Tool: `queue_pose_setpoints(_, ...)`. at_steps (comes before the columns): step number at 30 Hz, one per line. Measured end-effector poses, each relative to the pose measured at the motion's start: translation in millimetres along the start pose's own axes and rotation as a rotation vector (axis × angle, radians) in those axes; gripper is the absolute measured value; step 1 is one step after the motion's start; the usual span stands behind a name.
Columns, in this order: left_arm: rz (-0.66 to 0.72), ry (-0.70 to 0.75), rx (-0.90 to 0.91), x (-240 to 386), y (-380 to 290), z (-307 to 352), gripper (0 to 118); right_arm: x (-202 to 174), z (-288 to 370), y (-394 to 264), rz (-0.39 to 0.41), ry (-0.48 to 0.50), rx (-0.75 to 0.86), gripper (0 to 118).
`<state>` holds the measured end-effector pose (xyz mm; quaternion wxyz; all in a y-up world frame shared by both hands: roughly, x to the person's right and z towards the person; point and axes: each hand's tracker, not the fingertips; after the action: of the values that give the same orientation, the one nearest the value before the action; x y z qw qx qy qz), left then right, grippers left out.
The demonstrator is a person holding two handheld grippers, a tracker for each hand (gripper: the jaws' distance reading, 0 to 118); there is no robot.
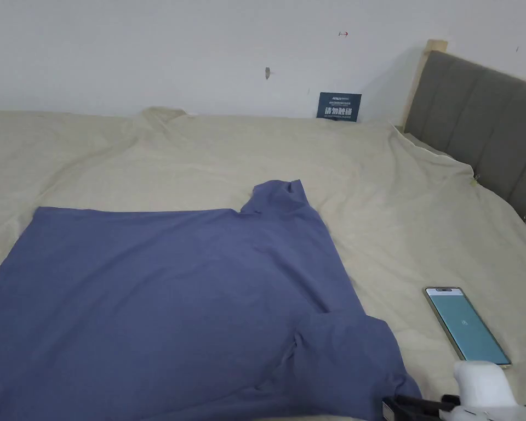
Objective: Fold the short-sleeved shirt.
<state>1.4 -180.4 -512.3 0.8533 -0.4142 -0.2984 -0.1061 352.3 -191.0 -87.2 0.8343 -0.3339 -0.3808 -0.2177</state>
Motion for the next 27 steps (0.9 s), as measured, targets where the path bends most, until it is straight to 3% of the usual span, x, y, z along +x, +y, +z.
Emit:
queue_pose_setpoints(2,-0.002,0.003,-0.006,-0.3,-0.3,-1.5,4,-3.7,-7.0,3.4,0.001,0.015,-0.03,76)
queue_pose_setpoints(3,-0.007,0.006,-0.009,0.0,-0.5,-1.8,4,-5.6,-8.4,4.9,0.009,0.058,-0.046,53)
queue_pose_setpoints(4,-0.009,0.01,-0.012,0.2,-0.7,-1.7,4,-7.5,-9.0,5.0,0.005,0.05,-0.019,2)
queue_pose_setpoints(5,-0.01,0.008,-0.014,-0.1,-0.6,-2.0,4,-11.0,-11.8,1.3,-0.008,-0.011,0.047,1)
queue_pose_setpoints(7,-0.007,0.008,-0.015,-0.6,-0.5,-1.7,4,-9.5,-19.5,6.0,-0.007,0.049,-0.046,1)
queue_pose_setpoints(11,-0.009,0.006,-0.017,-2.6,1.4,-1.7,4,-11.8,-18.2,5.7,0.047,0.006,-0.023,1)
queue_pose_setpoints(16,-0.013,0.005,-0.005,-2.3,14.4,0.5,4,-11.2,-1.6,17.4,0.028,0.034,0.016,1)
queue_pose_setpoints(27,-0.083,0.047,0.093,18.5,113.4,-26.6,4,-10.6,-29.3,130.3,0.029,0.047,0.135,1)
